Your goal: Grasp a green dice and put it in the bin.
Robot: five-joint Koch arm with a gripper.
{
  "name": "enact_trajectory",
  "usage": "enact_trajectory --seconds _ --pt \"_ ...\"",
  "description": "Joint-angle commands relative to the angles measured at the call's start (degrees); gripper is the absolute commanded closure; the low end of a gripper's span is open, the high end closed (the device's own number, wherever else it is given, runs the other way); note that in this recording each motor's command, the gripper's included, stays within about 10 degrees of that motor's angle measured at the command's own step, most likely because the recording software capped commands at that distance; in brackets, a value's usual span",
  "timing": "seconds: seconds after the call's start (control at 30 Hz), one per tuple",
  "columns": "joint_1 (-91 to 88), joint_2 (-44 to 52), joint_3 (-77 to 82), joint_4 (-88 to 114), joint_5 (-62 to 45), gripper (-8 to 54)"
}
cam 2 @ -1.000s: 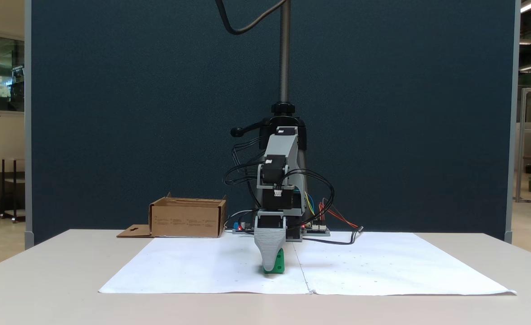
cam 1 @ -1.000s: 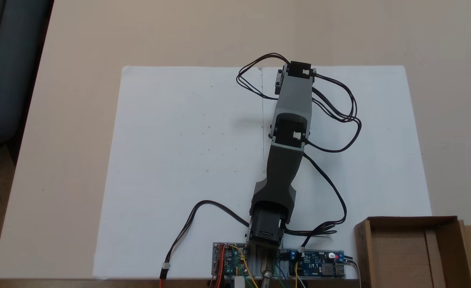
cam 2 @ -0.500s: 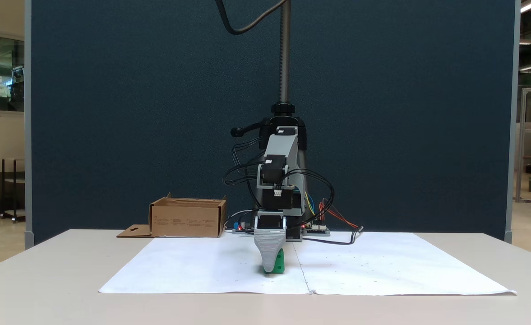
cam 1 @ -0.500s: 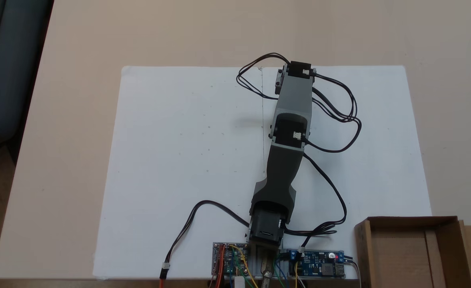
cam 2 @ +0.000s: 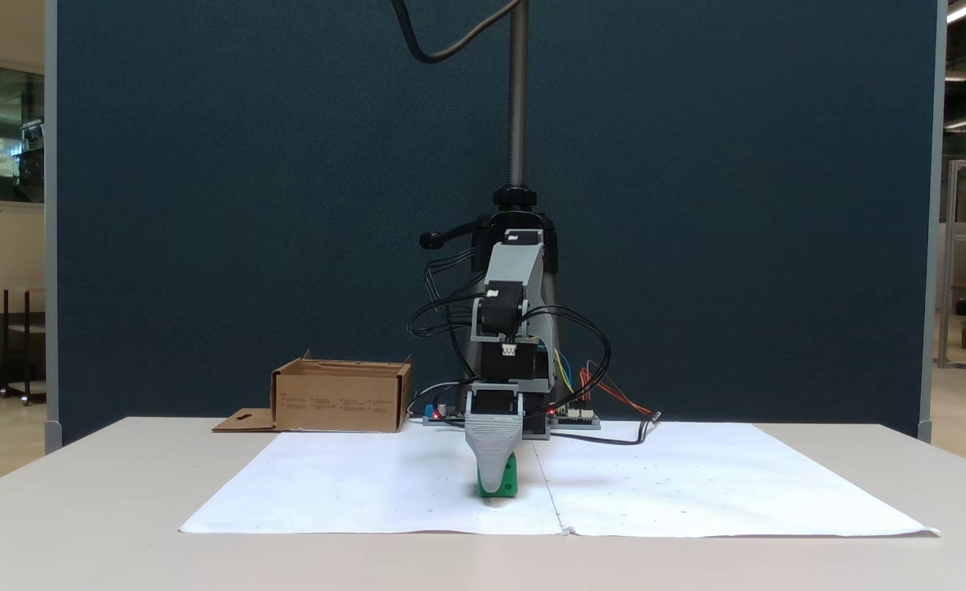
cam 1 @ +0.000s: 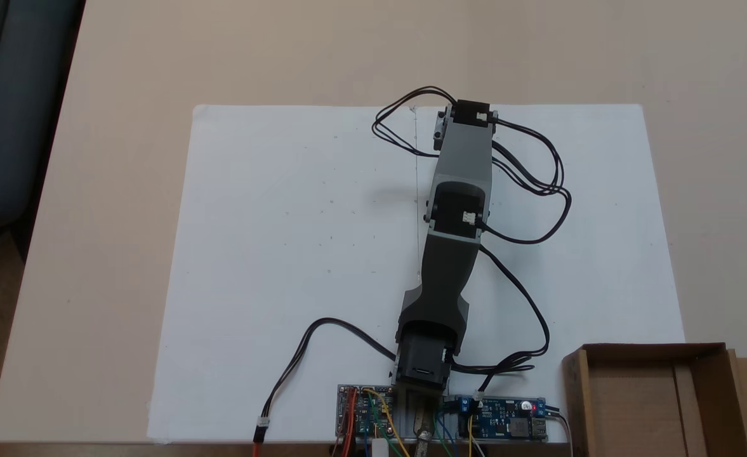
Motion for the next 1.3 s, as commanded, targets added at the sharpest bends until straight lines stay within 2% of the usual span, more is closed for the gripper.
enact_trajectory --seconds 0.0,0.13,0.27,0.37,0.43,0.53,1.2,1.27 --pt "-0.35 0.18 0.26 -2.55 -0.26 4.0" --pt "-0.70 0.18 0.35 -2.55 -0.44 4.3" --pt "-0.70 0.18 0.88 -2.37 -0.35 12.4" --pt "-0.79 0.18 1.41 -2.29 -0.35 15.2" --pt "-0.79 0.18 1.93 -2.29 -0.35 20.0" --pt "-0.79 0.26 2.02 -2.29 -0.35 24.0" --pt "0.35 0.70 2.02 -3.60 0.44 24.1" --pt "0.70 1.76 2.02 -2.72 0.88 32.9"
